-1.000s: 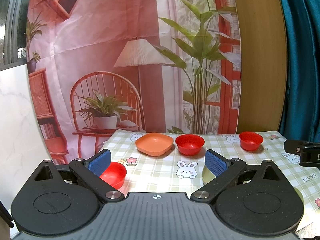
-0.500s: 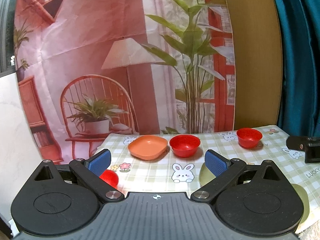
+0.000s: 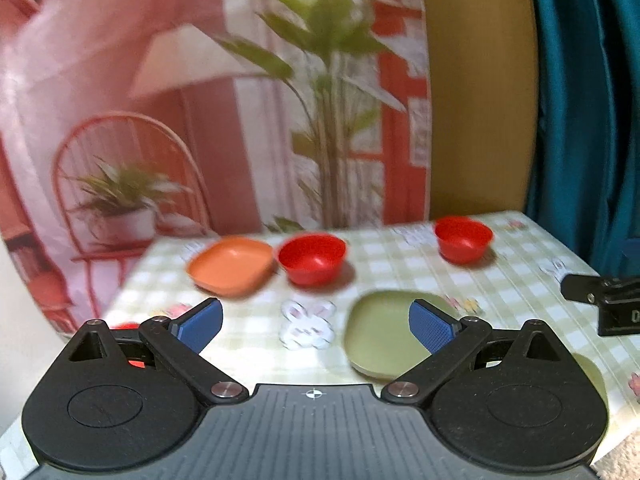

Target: Organize plates and bowls

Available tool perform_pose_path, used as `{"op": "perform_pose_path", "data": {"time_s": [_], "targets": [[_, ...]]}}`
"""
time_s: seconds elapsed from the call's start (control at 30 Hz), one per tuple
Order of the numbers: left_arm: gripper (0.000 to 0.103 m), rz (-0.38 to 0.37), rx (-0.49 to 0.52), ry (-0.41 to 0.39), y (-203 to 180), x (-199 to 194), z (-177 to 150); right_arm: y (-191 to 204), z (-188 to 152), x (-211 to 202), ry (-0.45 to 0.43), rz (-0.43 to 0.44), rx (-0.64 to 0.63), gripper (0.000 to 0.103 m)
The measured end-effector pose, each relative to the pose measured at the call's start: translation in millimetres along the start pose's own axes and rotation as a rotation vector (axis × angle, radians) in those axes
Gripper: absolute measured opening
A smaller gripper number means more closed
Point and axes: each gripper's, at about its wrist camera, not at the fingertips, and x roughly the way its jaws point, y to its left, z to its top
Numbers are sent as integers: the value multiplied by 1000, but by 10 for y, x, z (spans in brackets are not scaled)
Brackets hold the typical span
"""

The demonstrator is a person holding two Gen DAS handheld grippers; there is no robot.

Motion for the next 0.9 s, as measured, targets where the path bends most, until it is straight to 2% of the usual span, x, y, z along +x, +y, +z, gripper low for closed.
{"op": "perform_pose_path", "data": {"time_s": [0.2,0.47,0.5,0.57,0.6,0.8,0.9], "targets": [[100,-96,1,99,-174,333,-128,-139,-123,235,61,-19,4,99],[100,-178,33,182,-447,650,-254,-318,-373,519,150,-28,40,95],[98,-188,40,196,-485,673,-280,-335,-402,545,162,-26,40,94],[86,-210,44,227,-537,721,-322,-361,-456,588,183,-15,40,93],[84,-229,42,251,-558,769,-346,-379,-482,614,194,-5,41,91],[83,-280,60,314,-700,888,-461,-519,-621,696,246,-2,55,88],[83,-316,71,328,-784,905,-492,-610,-705,730,277,-6,75,82]]}}
